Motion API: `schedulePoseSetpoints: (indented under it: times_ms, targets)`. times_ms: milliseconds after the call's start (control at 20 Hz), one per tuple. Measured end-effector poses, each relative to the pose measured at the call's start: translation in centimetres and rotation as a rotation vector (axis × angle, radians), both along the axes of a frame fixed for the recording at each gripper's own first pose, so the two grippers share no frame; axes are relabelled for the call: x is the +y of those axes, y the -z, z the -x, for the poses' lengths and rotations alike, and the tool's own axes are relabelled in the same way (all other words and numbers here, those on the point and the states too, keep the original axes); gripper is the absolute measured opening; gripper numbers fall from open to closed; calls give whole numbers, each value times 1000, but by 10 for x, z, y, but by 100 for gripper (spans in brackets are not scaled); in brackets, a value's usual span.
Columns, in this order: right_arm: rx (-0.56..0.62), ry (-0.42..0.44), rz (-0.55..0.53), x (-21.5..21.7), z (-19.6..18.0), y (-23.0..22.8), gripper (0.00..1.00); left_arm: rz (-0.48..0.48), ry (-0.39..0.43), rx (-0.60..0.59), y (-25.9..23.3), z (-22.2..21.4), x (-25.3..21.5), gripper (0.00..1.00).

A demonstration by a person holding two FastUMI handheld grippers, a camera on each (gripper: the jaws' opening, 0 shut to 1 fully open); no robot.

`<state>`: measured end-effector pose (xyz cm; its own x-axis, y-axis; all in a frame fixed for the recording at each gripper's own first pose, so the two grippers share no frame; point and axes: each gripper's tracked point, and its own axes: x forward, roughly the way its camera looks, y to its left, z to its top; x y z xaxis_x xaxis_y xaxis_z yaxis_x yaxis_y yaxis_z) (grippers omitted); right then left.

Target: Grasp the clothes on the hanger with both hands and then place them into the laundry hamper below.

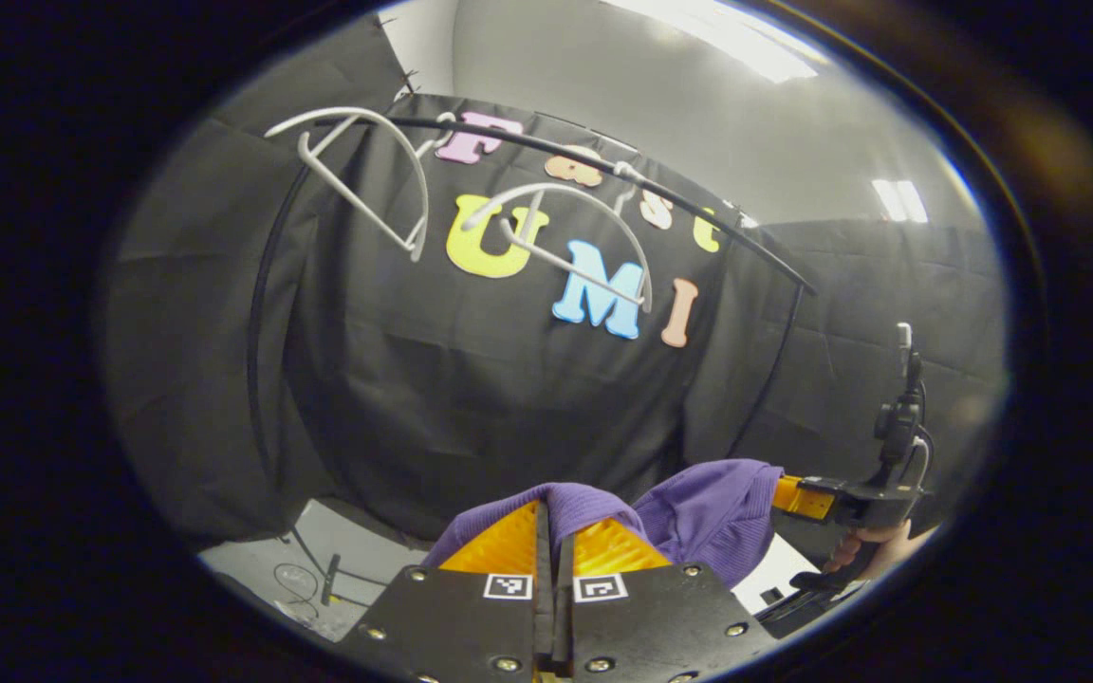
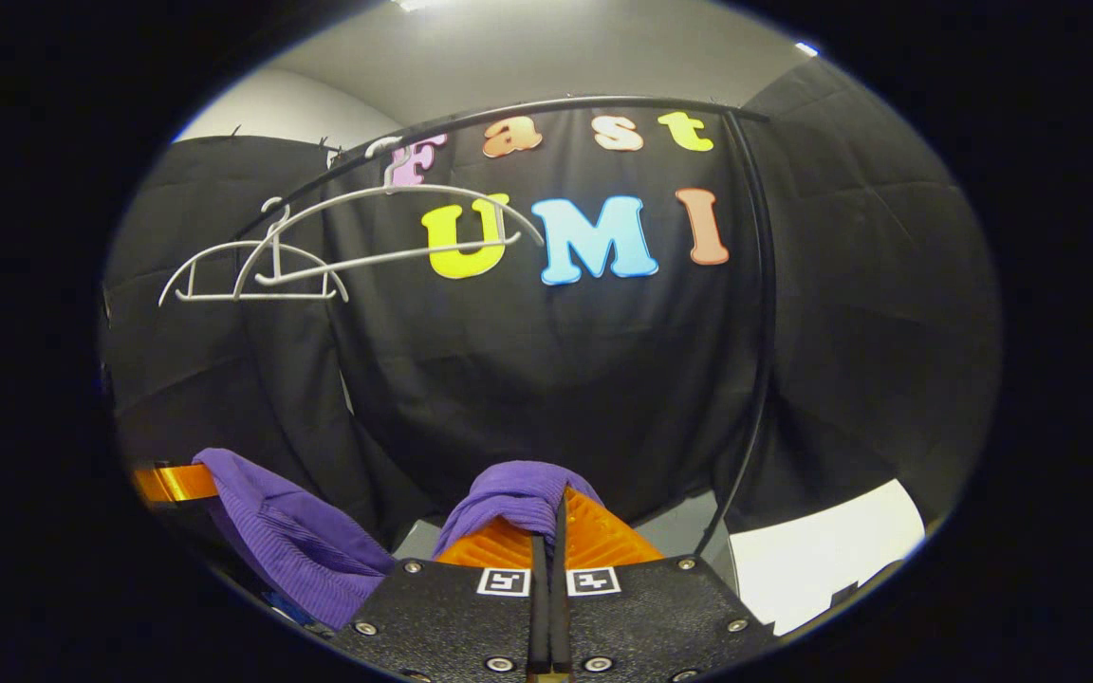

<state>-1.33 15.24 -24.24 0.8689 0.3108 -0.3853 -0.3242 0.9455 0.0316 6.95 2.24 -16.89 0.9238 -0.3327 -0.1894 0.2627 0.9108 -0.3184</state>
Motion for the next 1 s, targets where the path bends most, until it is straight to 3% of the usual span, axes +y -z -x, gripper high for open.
schedulePoseSetpoints:
  times_ms: [50, 250, 300, 450, 850, 1000]
  targets:
    - [32, 8, 9, -1, 8, 18, 0, -11, 15, 18, 14, 3, -2, 0]
    - [210, 55, 32, -8, 38, 91, 0, -59, 55, 122, 84, 6, -15, 1]
    - [244, 70, 36, -9, 42, 105, 0, -95, 60, 155, 104, 8, -15, 5]
    - [352, 75, 58, -6, 55, 150, 0, -152, 100, 239, 161, 10, -29, 1]
    - [508, 91, 99, -4, 81, 204, 5, -206, 127, 371, 230, -3, -32, 1]
    - [571, 93, 89, -3, 96, 211, 13, -259, 106, 426, 243, 2, -22, 5]
